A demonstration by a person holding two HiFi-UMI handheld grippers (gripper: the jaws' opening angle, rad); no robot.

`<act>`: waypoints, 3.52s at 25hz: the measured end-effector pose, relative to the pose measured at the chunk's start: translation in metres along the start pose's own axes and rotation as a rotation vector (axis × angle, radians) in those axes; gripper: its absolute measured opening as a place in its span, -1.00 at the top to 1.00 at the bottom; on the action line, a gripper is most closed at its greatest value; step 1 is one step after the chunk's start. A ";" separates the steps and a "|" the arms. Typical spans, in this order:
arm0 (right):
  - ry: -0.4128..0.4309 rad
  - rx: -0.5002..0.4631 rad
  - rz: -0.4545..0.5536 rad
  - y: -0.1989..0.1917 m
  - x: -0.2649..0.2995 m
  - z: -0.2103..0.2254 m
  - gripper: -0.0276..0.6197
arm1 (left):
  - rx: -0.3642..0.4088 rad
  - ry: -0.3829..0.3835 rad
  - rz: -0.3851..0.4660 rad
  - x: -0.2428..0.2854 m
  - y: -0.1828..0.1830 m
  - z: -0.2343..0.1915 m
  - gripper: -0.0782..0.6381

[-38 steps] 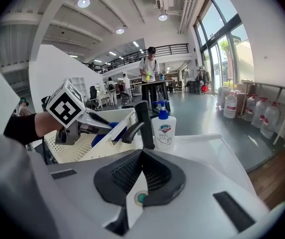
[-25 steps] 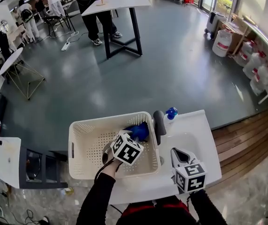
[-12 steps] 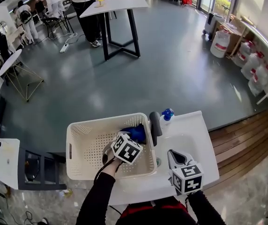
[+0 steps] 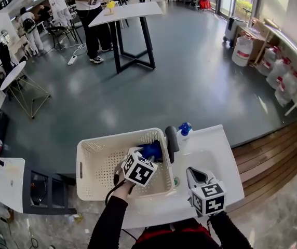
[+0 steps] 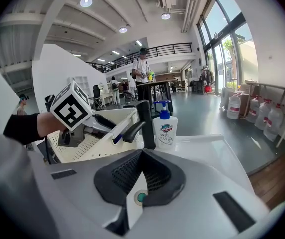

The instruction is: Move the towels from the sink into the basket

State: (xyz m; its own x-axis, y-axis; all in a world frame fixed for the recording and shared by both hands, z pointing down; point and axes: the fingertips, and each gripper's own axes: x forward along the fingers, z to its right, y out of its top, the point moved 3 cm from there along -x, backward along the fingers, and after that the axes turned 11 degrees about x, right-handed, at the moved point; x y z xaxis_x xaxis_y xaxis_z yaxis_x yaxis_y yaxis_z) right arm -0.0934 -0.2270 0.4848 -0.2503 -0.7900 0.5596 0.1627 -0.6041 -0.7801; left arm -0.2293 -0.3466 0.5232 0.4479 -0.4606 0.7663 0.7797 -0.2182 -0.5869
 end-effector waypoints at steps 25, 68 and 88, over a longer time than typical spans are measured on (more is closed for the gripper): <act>0.012 -0.041 0.105 0.014 -0.036 -0.032 0.89 | -0.071 0.159 0.198 -0.103 0.010 0.006 0.50; 0.131 -0.041 0.244 0.005 -0.091 -0.089 0.90 | -0.385 0.307 0.473 -0.213 -0.049 0.067 0.77; 0.166 -0.007 0.341 -0.003 -0.121 -0.100 0.90 | -0.431 0.351 0.577 -0.240 -0.068 0.076 0.77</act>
State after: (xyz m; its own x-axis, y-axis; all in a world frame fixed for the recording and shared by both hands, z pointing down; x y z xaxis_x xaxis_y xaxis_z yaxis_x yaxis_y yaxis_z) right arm -0.1589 -0.1194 0.3918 -0.3339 -0.9177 0.2151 0.2571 -0.3082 -0.9159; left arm -0.3567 -0.1553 0.3989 0.5091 -0.8305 0.2259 0.1968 -0.1431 -0.9699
